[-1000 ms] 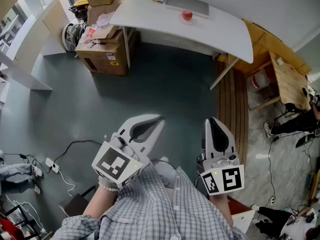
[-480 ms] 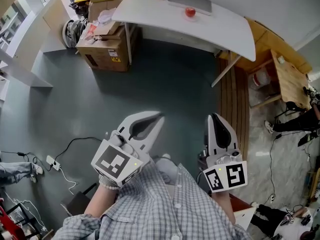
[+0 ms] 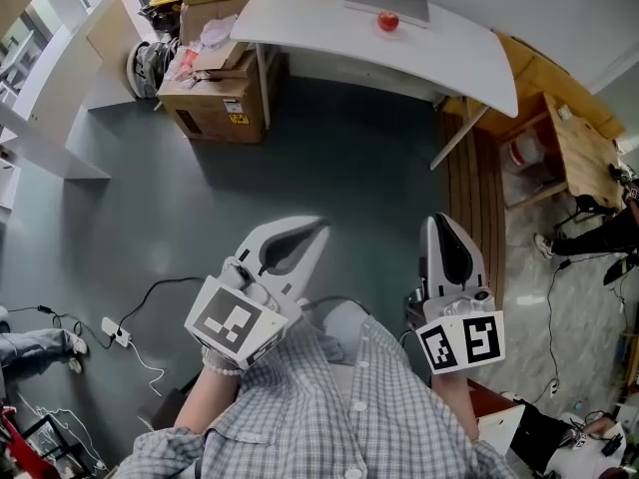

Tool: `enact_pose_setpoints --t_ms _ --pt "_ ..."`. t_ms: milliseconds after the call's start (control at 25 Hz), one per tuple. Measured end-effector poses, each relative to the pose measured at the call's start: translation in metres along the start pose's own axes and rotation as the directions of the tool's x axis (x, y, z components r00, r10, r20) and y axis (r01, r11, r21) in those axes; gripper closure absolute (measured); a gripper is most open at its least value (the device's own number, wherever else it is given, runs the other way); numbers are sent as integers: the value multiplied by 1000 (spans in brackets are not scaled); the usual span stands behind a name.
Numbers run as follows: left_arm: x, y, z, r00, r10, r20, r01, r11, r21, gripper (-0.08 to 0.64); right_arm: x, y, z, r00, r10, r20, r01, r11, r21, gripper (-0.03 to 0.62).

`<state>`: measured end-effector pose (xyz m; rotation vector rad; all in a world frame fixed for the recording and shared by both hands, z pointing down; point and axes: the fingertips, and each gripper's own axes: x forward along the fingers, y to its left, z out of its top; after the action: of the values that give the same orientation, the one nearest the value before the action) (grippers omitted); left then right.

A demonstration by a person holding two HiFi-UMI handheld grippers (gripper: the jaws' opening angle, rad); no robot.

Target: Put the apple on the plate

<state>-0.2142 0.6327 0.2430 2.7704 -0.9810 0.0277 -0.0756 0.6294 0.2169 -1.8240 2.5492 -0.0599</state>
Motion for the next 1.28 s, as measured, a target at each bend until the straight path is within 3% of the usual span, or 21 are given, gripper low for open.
enact_pose_setpoints --t_ms 240,600,1280 --pt "-5 9 1 1000 -3 13 3 1000 0 552 3 7 1 1000 -11 -7 11 1000 -15 561" --pt "8 39 0 999 52 4 -52 999 1 552 41 -8 -10 1000 23 -13 -23 1000 -12 561" --pt "140 79 28 989 145 2 -145 989 8 552 144 -112 -8 989 146 -35 -147 988 -46 561"
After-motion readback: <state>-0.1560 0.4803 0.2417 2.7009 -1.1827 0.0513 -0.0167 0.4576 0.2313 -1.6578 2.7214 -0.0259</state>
